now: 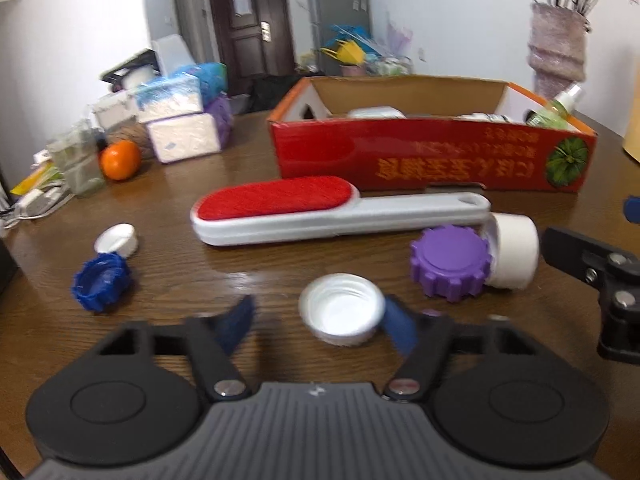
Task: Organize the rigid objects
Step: 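Grasp the white bottle cap with the left tool while the right tool grasps the white tape roll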
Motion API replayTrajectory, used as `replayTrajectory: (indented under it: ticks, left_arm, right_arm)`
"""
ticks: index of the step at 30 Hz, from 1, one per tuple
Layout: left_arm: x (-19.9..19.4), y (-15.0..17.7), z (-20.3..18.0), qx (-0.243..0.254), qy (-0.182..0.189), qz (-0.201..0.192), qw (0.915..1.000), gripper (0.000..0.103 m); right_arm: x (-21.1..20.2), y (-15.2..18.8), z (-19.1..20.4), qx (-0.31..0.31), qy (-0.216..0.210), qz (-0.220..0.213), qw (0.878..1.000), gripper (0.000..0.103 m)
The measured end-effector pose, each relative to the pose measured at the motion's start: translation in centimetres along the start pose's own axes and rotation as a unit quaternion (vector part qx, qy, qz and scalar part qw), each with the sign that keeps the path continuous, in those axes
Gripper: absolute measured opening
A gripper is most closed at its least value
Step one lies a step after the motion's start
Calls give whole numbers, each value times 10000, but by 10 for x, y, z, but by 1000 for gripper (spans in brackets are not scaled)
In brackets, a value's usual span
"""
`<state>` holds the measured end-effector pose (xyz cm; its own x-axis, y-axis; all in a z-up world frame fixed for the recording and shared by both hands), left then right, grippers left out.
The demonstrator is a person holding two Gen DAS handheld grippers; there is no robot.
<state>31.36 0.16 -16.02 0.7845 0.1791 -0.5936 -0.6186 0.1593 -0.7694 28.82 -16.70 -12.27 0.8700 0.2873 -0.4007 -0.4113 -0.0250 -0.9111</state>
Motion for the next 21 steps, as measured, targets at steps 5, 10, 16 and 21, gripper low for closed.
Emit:
replayTrajectory:
  ticks: [5, 10, 16, 21]
  left_arm:
    - [-3, -1, 0, -40, 152, -45, 9999, 42]
    - [-9, -5, 10, -236, 21, -146, 9996, 42]
    - [-15, -12, 26, -474, -170, -282, 9983, 42]
    - [-19, -16, 34, -613, -236, -366, 9972, 42]
  right_arm:
    - [1, 0, 0, 16, -15, 16, 10000, 103]
    - [4, 1, 0, 36, -76, 90, 9999, 103]
    - [15, 3, 1, 137, -212, 322, 9992, 103]
    - [26, 2, 4, 236, -360, 393, 9983, 101]
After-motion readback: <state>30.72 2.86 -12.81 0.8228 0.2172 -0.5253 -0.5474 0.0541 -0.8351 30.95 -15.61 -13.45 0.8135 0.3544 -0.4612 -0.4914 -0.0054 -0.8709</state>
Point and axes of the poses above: each gripper's, at about its wrist camera, not at the fingertips, and x roughly the way its jaws point, z to its left, y to its underside, the point moved 7 cm from there along x, roughly the way its jaws point, and after that the axes turned 13 degrees about -y, right-handed, at the moved point
